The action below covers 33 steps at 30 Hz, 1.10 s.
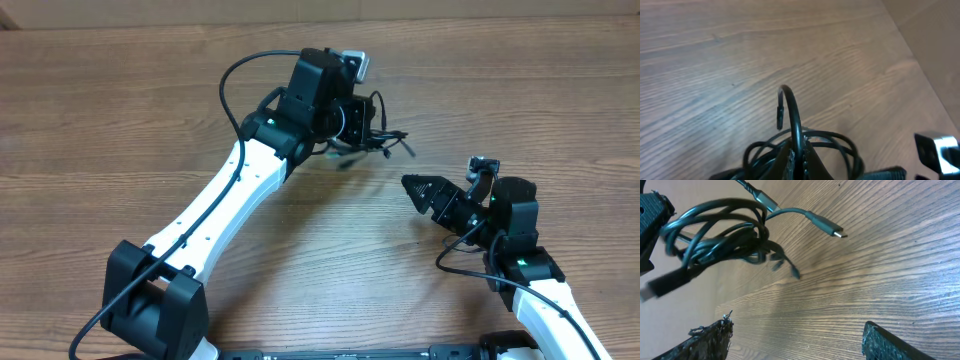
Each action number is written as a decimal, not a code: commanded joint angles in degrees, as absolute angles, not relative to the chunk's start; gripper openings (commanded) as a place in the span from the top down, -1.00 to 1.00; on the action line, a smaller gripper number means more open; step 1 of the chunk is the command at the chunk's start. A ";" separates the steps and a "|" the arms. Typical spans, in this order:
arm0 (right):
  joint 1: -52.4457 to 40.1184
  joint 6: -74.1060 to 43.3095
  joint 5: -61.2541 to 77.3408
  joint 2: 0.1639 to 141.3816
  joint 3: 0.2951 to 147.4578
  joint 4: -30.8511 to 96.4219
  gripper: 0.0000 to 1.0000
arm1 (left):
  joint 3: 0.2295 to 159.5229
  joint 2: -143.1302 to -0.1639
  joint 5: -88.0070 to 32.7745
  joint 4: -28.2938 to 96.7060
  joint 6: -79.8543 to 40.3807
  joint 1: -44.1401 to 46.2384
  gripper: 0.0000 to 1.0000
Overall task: Untangle cables
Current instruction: 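Lower the left gripper and drop the cable coil onto the table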
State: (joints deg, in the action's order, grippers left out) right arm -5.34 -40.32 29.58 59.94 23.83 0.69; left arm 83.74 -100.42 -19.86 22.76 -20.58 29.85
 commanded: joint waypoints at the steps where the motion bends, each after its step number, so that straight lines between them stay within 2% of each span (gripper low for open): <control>1: -5.52 -40.01 28.95 59.48 24.77 0.38 -0.66 | 85.23 -99.74 -23.68 23.92 -17.76 29.65 0.91; 25: -5.52 -40.25 28.93 59.48 24.77 0.08 -0.65 | 85.23 -99.77 -22.81 41.36 -17.76 31.99 0.91; 30: -5.52 -40.23 28.99 59.48 24.77 0.43 -0.65 | 84.79 -99.77 -17.45 42.22 -17.78 34.37 0.92; 31: -5.52 -40.23 28.99 59.48 24.77 0.62 -0.65 | 84.71 -99.77 -16.23 42.22 -17.80 34.85 0.87; 33: -5.52 -40.23 28.97 59.48 24.77 0.80 -0.66 | 84.55 -99.77 -14.79 42.26 -17.78 35.44 0.50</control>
State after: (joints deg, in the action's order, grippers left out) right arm -5.34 -40.32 29.56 59.94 23.83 0.82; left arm 83.74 -100.42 -18.79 42.30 -19.05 34.33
